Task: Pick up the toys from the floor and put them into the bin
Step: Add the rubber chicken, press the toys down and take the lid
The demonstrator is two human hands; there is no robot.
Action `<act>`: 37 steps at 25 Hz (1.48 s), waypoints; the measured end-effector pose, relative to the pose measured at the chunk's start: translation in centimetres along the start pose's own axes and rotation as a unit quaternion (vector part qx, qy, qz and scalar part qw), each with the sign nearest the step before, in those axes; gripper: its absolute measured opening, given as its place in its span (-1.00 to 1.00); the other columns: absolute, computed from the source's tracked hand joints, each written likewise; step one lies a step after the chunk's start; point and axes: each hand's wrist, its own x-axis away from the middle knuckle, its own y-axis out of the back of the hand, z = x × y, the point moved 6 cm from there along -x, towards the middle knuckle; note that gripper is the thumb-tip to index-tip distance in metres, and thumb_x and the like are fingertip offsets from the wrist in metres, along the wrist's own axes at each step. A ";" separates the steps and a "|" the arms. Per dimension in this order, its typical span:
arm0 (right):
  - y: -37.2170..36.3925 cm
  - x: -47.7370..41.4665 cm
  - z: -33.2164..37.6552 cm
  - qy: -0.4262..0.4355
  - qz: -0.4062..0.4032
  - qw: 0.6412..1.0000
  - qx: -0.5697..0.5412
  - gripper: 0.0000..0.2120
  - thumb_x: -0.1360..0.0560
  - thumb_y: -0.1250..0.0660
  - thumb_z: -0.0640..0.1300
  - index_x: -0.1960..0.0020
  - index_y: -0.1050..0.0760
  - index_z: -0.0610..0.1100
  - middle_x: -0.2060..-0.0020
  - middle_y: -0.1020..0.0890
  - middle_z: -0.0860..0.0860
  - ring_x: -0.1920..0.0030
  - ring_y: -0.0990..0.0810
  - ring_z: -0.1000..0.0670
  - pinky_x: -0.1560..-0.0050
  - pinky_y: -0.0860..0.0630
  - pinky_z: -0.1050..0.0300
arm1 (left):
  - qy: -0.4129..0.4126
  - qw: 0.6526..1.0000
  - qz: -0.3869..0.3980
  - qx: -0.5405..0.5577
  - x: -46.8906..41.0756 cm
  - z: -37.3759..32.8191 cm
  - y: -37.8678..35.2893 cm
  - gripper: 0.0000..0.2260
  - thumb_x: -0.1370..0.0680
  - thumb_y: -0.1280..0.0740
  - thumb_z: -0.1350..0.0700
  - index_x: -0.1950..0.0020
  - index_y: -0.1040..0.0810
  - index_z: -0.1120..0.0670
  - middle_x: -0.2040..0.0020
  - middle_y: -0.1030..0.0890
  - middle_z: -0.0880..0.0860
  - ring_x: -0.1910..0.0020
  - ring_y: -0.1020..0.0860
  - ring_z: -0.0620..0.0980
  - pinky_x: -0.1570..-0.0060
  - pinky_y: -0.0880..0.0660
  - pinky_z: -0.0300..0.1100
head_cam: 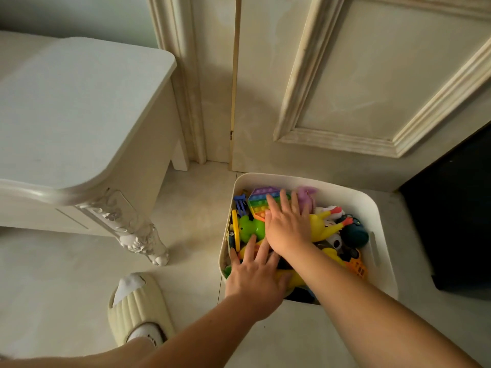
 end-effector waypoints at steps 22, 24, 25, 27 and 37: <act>7.8 7.5 -6.2 -0.135 -0.098 0.780 -0.603 -0.77 -0.51 -0.19 -0.29 -0.02 -0.59 -0.13 0.18 -0.65 -0.06 0.29 -0.59 -0.01 0.21 -0.52 0.14 | 0.149 0.353 -0.215 0.898 8.8 10.3 19.6 -0.36 -0.55 -0.34 0.11 -0.54 -0.11 0.19 -0.49 -0.24 0.23 -0.40 -0.37 0.21 -0.25 -0.46 0.03; 7.9 7.9 -5.2 -0.133 -0.077 0.772 -0.617 -0.78 -0.54 -0.21 -0.27 -0.10 -0.57 -0.13 0.10 -0.64 -0.07 0.30 -0.58 0.05 0.26 -0.50 0.20 | 0.138 0.314 -0.257 0.903 9.1 11.7 21.0 -0.32 -0.55 -0.36 0.04 -0.54 -0.11 0.22 -0.50 -0.22 0.20 -0.39 -0.39 0.19 -0.26 -0.47 0.02; 7.7 8.0 -4.8 -0.130 -0.068 0.770 -0.621 -0.78 -0.55 -0.21 -0.26 -0.10 -0.57 -0.11 0.08 -0.64 -0.06 0.29 -0.58 0.06 0.27 -0.50 0.20 | 0.139 0.302 -0.268 0.904 9.1 12.4 21.3 -0.31 -0.55 -0.36 -0.01 -0.53 -0.13 0.25 -0.50 -0.24 0.19 -0.38 -0.40 0.18 -0.25 -0.48 0.01; 7.3 8.3 -4.3 -0.123 -0.057 0.772 -0.622 -0.80 -0.55 -0.21 -0.23 -0.07 -0.55 -0.05 0.05 -0.64 -0.04 0.24 -0.60 0.04 0.25 -0.49 0.18 | 0.149 0.276 -0.265 0.912 8.6 13.3 21.2 -0.32 -0.55 -0.33 -0.09 -0.49 -0.20 0.29 -0.45 -0.33 0.20 -0.34 -0.45 0.16 -0.18 -0.52 0.01; 6.0 9.4 -5.3 -0.170 -0.052 0.755 -0.632 -0.82 -0.57 -0.21 -0.17 0.04 -0.55 0.06 0.05 -0.62 -0.04 0.18 -0.63 -0.04 0.20 -0.55 0.08 | 0.132 0.297 -0.242 0.914 6.6 12.0 19.3 -0.87 -0.58 -0.27 0.32 -0.12 -0.44 0.29 -0.13 -0.55 0.28 0.05 -0.65 0.19 0.23 -0.66 -0.07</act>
